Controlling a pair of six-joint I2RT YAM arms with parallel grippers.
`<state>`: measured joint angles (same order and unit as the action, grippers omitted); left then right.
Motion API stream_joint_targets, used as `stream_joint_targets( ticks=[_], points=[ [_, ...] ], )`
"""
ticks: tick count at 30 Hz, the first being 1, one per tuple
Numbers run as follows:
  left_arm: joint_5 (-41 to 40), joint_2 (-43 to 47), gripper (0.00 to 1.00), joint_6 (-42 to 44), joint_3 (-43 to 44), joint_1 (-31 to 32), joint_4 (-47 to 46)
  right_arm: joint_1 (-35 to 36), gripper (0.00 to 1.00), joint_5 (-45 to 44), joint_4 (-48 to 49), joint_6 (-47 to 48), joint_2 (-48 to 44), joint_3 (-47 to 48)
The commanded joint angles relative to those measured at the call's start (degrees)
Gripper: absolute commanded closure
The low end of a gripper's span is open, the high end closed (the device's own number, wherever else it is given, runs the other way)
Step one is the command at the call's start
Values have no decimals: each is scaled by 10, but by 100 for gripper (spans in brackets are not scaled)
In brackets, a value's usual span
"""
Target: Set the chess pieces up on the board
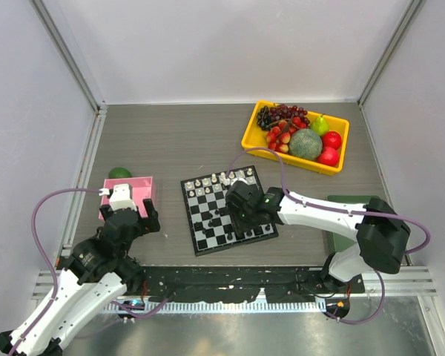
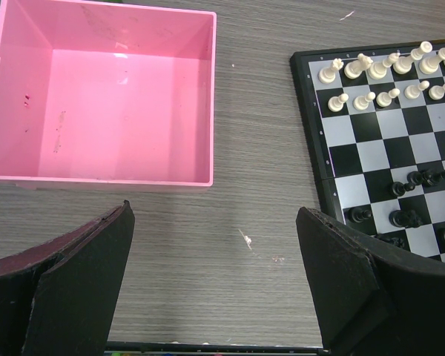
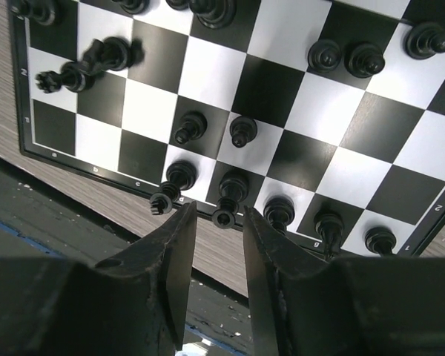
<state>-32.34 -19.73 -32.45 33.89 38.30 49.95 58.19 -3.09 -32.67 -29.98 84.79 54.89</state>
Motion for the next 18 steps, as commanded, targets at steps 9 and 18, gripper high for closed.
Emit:
stream_joint_targets(
  ticks=[9,18],
  points=[
    [-5,2,1,5,1,1,-23,3,59,-52,-10,35,16,116],
    [-7,6,1,5,0,1,-23,-19,59,-56,-5,65,117,199]
  ],
)
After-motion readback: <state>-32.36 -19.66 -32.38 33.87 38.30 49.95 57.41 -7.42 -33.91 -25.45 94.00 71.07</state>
